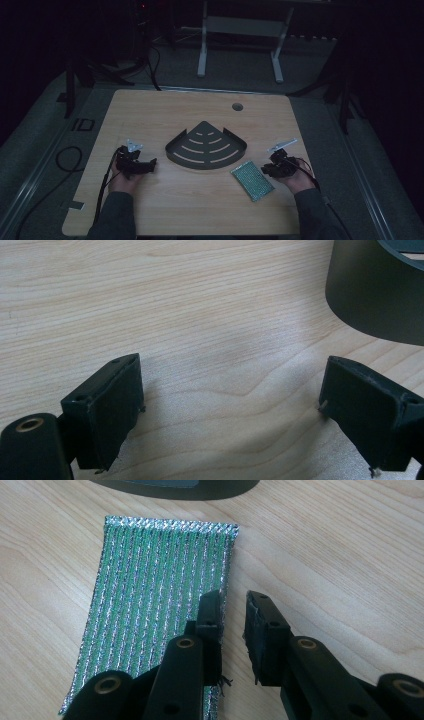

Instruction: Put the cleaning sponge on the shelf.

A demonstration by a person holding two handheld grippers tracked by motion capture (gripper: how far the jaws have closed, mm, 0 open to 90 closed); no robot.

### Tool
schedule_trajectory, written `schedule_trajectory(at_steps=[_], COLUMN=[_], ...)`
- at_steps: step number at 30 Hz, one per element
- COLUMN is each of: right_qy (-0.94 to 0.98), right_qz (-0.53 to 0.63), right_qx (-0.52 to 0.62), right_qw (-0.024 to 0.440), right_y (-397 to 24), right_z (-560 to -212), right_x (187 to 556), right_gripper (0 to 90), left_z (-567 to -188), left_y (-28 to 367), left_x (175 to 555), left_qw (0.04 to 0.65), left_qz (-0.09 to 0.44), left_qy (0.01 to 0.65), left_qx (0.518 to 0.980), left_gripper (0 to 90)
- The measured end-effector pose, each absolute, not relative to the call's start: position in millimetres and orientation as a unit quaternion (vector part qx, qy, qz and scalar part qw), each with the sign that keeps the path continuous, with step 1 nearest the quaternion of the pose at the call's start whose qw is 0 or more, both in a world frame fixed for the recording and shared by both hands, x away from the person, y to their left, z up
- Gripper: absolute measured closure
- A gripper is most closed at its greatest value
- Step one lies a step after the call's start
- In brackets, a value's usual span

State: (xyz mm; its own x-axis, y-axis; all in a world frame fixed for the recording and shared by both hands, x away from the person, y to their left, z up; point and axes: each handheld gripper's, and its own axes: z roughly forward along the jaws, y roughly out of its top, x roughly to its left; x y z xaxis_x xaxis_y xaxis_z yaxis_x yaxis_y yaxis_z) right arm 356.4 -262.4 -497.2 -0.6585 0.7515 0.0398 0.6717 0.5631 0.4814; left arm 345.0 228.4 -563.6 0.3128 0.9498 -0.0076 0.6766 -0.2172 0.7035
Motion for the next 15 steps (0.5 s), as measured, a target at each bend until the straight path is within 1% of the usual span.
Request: schedule_trajectory(at_steps=[15], right_qy=[0.889], right_qz=[0.213], right_qx=[0.400], right_qw=[0.063], right_y=[-255.7], right_z=[-498.9], right_x=[363.6], right_gripper=[77.5], left_z=[-563.6], left_y=[228.4], left_x=[345.1], left_qw=[0.310], left_qz=[0.220], left_qy=[0.543], left_qx=[0.748], left_gripper=[10.8])
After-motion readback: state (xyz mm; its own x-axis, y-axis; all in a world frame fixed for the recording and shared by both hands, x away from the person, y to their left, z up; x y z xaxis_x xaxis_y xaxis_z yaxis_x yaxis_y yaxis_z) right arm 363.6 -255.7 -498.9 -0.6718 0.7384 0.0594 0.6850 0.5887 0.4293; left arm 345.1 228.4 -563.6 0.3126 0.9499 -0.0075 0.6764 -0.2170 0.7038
